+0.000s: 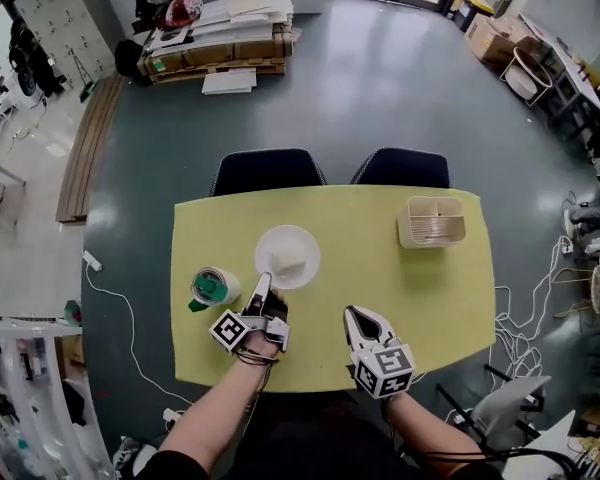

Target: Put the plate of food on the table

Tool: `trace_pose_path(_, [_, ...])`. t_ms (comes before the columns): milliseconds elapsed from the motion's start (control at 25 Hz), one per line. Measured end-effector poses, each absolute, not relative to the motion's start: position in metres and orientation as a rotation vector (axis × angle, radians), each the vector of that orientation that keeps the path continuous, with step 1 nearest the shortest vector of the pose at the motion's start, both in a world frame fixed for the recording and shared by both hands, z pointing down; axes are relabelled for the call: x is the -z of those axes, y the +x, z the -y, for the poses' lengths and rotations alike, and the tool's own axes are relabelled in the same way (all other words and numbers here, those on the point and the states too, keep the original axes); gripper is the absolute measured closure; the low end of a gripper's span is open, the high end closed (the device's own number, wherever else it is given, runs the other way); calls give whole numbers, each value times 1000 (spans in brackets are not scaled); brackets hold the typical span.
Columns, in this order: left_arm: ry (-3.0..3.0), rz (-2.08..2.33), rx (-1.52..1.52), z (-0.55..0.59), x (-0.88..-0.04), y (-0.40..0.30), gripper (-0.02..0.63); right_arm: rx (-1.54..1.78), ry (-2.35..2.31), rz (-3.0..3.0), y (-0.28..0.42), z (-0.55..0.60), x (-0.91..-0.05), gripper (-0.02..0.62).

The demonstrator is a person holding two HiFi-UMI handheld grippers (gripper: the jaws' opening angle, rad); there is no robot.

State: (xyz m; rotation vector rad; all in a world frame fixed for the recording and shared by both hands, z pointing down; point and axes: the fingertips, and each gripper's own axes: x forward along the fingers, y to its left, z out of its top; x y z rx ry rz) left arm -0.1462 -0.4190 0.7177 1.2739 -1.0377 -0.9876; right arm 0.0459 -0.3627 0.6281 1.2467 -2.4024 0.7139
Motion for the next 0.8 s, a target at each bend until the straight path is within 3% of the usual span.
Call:
trace_pose_path(440, [1194,1198,943,475,-831,-166,581,-759,1214,2350,62,393,-667,583])
trace_pose_path(800, [1151,1245,954,495,-864,-152,581,-791,1173,2327,63,403,-694,583])
